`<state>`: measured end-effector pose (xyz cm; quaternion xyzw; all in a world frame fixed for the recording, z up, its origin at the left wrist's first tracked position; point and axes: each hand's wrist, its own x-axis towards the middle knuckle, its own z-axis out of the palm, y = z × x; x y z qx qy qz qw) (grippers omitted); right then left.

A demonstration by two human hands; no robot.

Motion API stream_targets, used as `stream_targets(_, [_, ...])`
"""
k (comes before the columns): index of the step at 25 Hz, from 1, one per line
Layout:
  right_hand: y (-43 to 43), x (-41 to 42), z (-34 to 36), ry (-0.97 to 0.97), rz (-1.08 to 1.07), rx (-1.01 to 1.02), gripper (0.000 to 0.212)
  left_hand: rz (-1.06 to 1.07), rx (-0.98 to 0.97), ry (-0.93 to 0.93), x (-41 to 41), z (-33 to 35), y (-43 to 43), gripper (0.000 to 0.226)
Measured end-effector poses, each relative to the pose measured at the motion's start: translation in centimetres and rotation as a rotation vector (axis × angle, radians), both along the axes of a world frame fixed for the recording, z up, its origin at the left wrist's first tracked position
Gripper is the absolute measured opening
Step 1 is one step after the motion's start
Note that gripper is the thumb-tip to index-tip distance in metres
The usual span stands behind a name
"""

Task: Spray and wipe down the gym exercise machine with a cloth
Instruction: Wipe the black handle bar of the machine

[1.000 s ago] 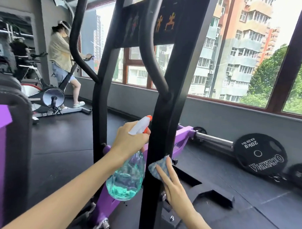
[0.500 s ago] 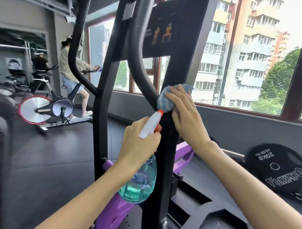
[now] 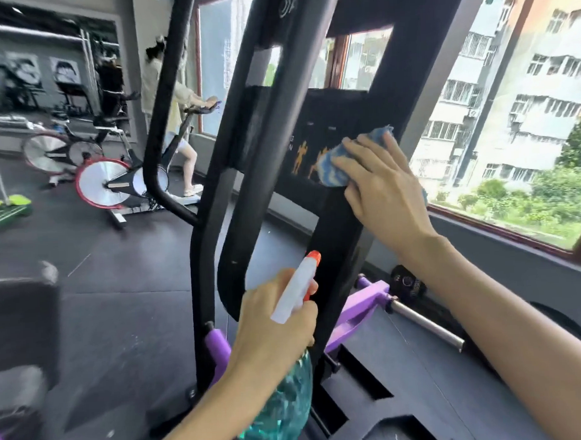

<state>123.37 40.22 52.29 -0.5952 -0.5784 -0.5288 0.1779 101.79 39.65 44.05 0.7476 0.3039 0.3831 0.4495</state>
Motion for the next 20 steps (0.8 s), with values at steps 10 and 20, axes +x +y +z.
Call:
stream_targets(10, [-1.4,2.2,8.6,-0.024,0.011,-0.201,0.031,0.037,-0.082,0.198,0.5,10.2,-2.3,0.023])
stream_targets(20, [-3.7,0.8,9.6,0.086,0.374,-0.341,0.022,-0.015,-0.245,0.251,-3.1,11.6,-5.2,0.024])
